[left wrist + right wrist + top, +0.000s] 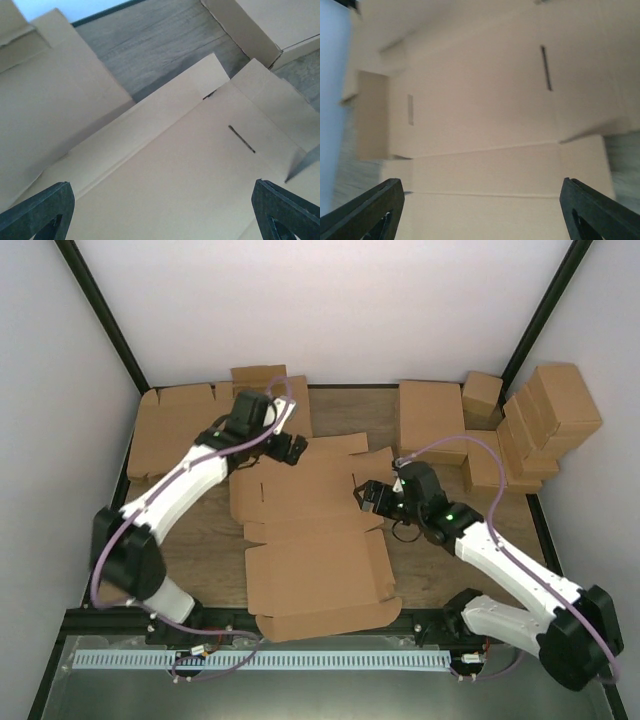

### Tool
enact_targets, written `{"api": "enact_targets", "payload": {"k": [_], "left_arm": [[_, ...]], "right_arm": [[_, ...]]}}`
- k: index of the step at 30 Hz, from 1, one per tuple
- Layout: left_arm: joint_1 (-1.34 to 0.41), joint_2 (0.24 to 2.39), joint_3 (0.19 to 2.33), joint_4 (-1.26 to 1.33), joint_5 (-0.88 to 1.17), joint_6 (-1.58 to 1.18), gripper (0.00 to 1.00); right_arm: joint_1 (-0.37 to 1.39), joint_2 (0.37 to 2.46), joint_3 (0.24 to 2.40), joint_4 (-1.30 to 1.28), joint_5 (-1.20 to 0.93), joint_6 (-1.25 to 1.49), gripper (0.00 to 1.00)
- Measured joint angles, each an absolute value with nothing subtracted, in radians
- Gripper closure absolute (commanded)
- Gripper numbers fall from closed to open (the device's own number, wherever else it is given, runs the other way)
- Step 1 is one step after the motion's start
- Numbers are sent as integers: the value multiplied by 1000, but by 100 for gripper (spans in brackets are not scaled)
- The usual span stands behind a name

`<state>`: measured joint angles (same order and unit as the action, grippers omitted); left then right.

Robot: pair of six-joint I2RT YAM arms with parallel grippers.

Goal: Fold the paper box

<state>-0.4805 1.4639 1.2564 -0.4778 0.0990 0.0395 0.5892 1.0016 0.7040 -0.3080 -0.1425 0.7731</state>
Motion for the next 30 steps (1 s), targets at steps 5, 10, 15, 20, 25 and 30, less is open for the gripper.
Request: {"api": "enact_targets", "payload": {"k": [5, 10, 15, 20, 25, 30], "left_arm": [[-456, 1735, 1457, -526, 189, 86, 1], [-450, 1902, 1569, -590, 209, 178, 5], [-435, 2074, 1759, -689, 252, 291, 5], [-388, 2160, 1852, -759, 309, 352, 5], [-344, 2170, 1860, -788, 329, 373, 4], [-341, 2170, 1859, -788, 330, 390, 5]], "right_arm": [[582, 1078, 694, -416, -101, 730, 26], [581, 1079, 598, -464, -93, 714, 27], [581, 1076, 517, -488, -95, 713, 29], [583, 1095, 509, -476, -117, 700, 42], [592, 1119, 503, -449, -134, 678, 62], [605, 1119, 477, -396, -141, 644, 79]]}}
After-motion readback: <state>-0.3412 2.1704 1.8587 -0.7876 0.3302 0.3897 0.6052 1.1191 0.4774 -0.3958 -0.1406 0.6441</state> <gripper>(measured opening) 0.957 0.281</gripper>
